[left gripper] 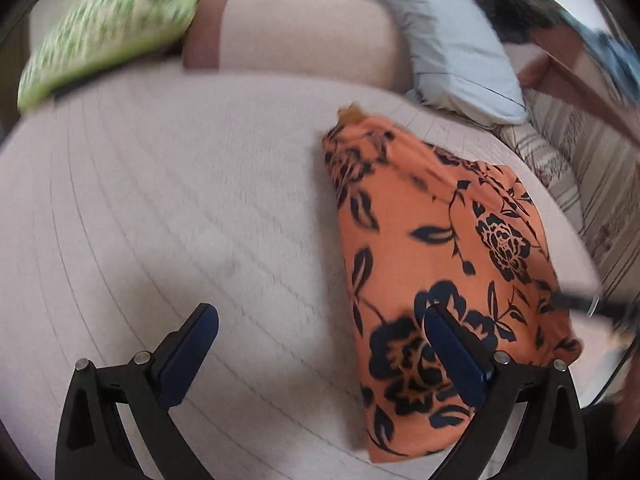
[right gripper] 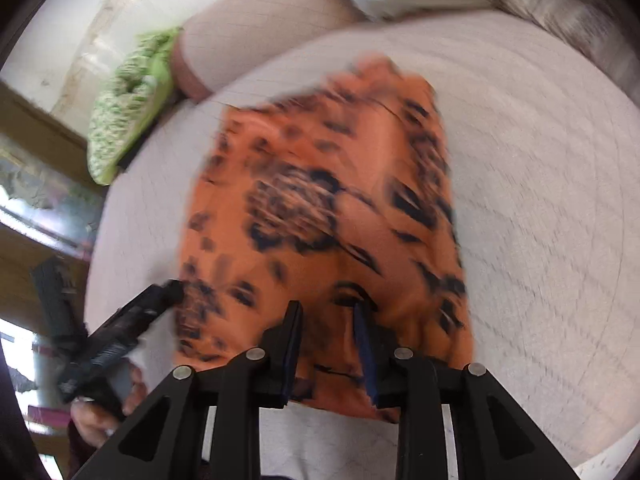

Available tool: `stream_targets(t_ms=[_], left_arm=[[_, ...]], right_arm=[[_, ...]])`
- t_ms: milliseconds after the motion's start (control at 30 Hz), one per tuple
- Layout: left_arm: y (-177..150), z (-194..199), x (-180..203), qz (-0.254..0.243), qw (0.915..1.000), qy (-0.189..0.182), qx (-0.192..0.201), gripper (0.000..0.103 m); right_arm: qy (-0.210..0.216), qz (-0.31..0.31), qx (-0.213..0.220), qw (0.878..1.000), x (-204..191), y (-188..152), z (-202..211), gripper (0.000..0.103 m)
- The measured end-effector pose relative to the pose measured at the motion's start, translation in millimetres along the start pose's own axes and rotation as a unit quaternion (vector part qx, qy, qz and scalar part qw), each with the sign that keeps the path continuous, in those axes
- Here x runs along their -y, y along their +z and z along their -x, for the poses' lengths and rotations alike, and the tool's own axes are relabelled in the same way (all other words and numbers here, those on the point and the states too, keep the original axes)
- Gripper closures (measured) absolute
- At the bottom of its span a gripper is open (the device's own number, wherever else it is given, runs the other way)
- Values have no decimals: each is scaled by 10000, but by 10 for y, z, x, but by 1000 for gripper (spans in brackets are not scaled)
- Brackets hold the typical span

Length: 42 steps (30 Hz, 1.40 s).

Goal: Fold small clothes

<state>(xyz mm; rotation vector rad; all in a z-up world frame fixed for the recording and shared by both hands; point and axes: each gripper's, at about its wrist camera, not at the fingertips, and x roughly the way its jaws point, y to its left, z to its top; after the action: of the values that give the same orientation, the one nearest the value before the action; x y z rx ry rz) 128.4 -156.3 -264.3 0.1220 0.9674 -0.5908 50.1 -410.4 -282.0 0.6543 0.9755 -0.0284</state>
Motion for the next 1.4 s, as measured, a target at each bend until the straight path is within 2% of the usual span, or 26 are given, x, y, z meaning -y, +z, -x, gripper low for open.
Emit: stream_targets(t_ms=[67,133,200,267,300,333,433,533,633,667,767,833,900,1000,1067,1200,1300,1400], left_arm=[[29,-39,95,-239,9997,-53,51,0],[40,-134,199,-452,9989,-129,-30,0],[21,-261,284,-614,9978,-146,-178,0],[39,-360,278,-508,9980,-173,-341,0],[76,-396,217,-315,9978,-345,-471,0],[102,-424,176,-179,9971,-466,-582,0],[165,-477,108,2,9953,-641,-722,0],[275,-374,61,97,9981,-507,-323,0],[398,-315,-17,207,9989,-420,14,0],[425,-360,-33,222,9990,-401,0,0],[449,-621,-13,135,9989,-245,-363,0],[451,-715,-13,228,9981,-349,-445,0],[485,-731,9,208,9982,-389,-402,0],[464,-694,18,116,9986,-370,-367,0],[413,-622,-6,102,9983,-426,-373,0],[382,-628,27,122,9983,-412,-392,0],[272,-607,61,186,9986,-360,-337,0],[123,-524,15,330,9988,-277,-227,0]], right_arm=[[182,2,167,9997,-114,173,45,74],[147,61,284,9995,-237,406,-45,74],[-11,141,81,9999,-279,589,-305,74],[-398,115,-233,9989,-195,755,-671,75],[-329,55,-336,9989,-134,862,-832,75],[-277,56,-248,9993,-128,946,-862,75],[-553,192,69,9983,-246,1250,-827,75],[5,356,-130,9993,-469,1432,-847,75],[311,778,-529,9951,-745,1488,-1030,75],[391,804,-659,9938,-802,1506,-1141,75],[255,632,-874,9938,-820,1564,-1577,75],[542,414,-712,9951,-792,1643,-1694,75],[639,79,-458,9969,-734,1724,-1617,75],[606,21,59,9981,-664,1741,-1316,75],[509,33,231,9984,-574,1689,-1114,75],[353,-193,529,9978,-200,1371,-571,75],[236,-250,555,9979,101,1010,-298,75],[168,-254,427,9986,330,624,-233,75]])
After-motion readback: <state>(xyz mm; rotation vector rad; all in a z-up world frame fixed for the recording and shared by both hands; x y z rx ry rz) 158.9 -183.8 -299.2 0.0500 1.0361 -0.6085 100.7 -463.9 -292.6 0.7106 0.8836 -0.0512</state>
